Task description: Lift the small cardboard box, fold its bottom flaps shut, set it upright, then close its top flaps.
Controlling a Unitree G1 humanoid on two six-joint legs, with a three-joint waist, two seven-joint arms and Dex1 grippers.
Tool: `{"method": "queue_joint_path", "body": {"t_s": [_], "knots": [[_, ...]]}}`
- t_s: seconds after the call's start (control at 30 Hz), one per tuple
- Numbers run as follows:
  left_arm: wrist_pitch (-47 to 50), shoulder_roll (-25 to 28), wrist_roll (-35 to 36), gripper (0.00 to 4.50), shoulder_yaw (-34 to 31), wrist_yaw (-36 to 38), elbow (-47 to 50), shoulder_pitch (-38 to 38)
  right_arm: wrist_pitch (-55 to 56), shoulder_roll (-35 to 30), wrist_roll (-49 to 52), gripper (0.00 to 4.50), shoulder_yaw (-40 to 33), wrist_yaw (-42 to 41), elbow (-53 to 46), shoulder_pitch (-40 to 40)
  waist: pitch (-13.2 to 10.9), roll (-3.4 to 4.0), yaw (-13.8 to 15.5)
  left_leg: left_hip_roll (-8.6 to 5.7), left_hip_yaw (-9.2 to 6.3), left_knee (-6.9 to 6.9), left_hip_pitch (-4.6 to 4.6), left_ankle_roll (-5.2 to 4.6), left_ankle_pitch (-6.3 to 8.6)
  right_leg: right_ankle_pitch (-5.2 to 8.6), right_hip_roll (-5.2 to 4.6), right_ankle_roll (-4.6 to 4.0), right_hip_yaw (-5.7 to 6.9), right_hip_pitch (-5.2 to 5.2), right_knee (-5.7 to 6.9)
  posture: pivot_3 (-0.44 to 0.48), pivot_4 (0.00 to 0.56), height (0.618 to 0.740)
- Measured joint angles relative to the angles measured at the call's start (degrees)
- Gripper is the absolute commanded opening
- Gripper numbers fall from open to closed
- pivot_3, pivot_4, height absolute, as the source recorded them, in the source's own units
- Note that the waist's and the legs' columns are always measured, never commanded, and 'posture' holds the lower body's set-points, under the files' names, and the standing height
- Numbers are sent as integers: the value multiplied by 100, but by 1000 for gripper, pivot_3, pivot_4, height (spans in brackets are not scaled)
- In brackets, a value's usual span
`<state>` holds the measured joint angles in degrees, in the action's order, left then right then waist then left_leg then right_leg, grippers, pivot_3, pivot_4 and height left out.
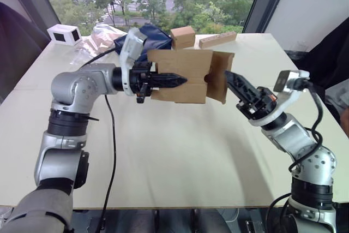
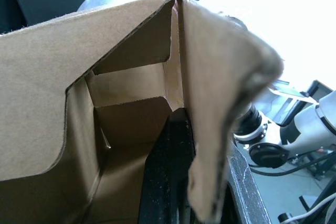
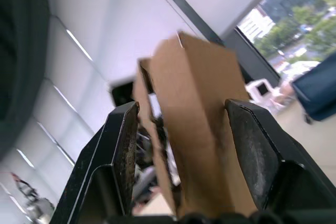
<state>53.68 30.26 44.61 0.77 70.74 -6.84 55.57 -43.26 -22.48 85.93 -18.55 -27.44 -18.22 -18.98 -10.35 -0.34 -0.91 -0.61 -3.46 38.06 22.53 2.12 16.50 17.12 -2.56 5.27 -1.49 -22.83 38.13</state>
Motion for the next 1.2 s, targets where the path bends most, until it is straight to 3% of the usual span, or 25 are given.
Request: {"method": "queue_joint_path", "body": {"t_s": [0.53,0.67,1.2], "knots": [[7,1,101,0,-4,-37,0,0,98,188,-255,2733,191,23,35,91,0,0,-5,0,0,0,0,0,0,0,1,0,0,-1,1,0,150,740],[53,1,108,0,-19,-81,0,0,132,248,-259,1635,208,32,39,103,0,0,-5,0,0,0,0,0,0,0,1,0,0,-1,1,0,150,740],[93,-52,114,0,-102,-128,5,0,462,665,-556,1635,300,292,39,91,0,0,-8,0,0,0,0,0,0,0,2,0,0,-2,2,0,150,740]]}}
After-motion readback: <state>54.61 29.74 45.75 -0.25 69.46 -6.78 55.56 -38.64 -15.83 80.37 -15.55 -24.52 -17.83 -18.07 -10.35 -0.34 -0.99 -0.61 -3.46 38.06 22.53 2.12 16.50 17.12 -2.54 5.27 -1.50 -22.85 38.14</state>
